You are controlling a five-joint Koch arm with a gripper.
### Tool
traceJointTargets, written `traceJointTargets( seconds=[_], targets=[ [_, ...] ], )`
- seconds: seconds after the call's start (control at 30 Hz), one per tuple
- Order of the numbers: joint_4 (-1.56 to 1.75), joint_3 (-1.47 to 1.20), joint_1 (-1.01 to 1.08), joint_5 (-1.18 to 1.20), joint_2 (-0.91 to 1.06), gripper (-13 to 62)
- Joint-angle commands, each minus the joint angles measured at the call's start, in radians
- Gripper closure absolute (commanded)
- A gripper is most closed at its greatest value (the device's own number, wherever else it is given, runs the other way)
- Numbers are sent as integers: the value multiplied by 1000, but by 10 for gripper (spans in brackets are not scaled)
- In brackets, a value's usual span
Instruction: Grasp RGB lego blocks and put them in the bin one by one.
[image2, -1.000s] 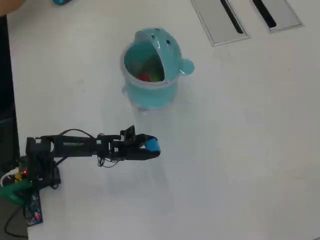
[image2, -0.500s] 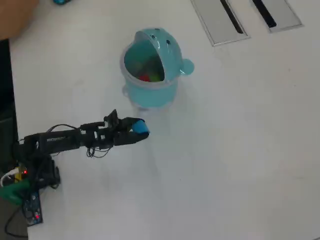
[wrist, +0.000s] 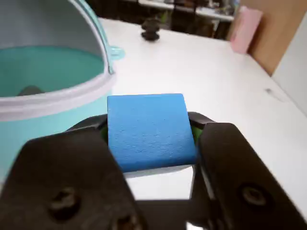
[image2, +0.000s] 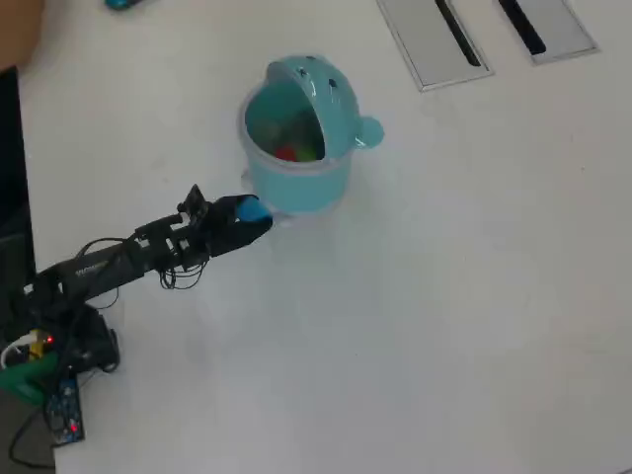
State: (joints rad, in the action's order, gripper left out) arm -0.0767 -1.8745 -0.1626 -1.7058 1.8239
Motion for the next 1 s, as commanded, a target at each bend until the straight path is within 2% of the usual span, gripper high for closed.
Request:
traceJointTargets(
  seconds=[0.0, 0.27, 0.6, 0.9, 0.93, 0.97],
  targets=[
    [6, 114, -11, -17, 40, 370],
    [6, 202, -127, -40, 20, 371],
    [9, 334, -207, -80, -97, 371],
    [17, 529, -281, -107, -284, 371],
    [9, 690, -308, -114, -387, 370],
    [9, 726, -322, -118, -420, 371]
  ],
)
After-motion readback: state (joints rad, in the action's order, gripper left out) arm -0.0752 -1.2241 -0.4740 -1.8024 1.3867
